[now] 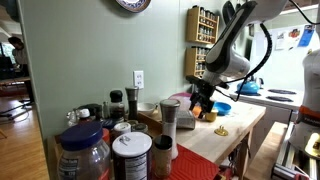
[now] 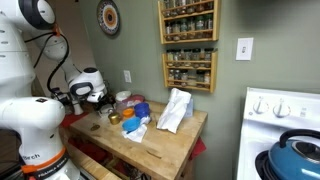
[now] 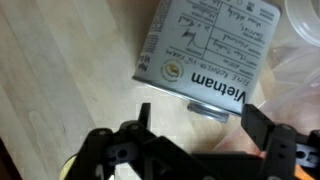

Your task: Put the white can in the wooden tray on the left

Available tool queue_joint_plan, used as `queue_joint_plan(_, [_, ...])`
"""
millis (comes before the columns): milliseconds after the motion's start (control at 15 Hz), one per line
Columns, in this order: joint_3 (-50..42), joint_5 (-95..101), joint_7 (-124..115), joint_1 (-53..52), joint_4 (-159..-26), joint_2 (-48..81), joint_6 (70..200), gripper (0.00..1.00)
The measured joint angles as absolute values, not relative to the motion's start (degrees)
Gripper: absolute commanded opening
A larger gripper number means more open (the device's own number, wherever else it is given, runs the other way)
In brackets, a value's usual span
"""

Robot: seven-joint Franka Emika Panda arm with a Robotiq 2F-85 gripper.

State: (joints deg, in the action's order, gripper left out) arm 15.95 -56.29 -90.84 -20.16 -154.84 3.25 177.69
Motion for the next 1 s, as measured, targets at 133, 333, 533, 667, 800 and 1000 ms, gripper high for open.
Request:
queue_joint_plan(133, [15.83, -54.59, -94.02, -20.15, -154.32, 3.54, 177.59, 0.98])
queue_joint_plan(333, [14.91, -51.47, -99.29, -20.13, -154.26, 4.14, 177.63, 1.00])
queue_joint_plan(533, [13.24, -48.32, -103.66, -20.10, -154.43, 4.22, 177.65, 1.00])
queue_joint_plan(667, [12.28, -46.76, -105.89, -20.09, -154.49, 4.22, 177.64, 1.00])
queue_joint_plan(800, [12.05, -46.03, -107.31, -20.12, -154.39, 4.31, 177.48, 1.00])
queue_joint_plan(1000, [12.80, -45.91, -108.25, -20.03, -153.82, 4.98, 177.30, 0.97])
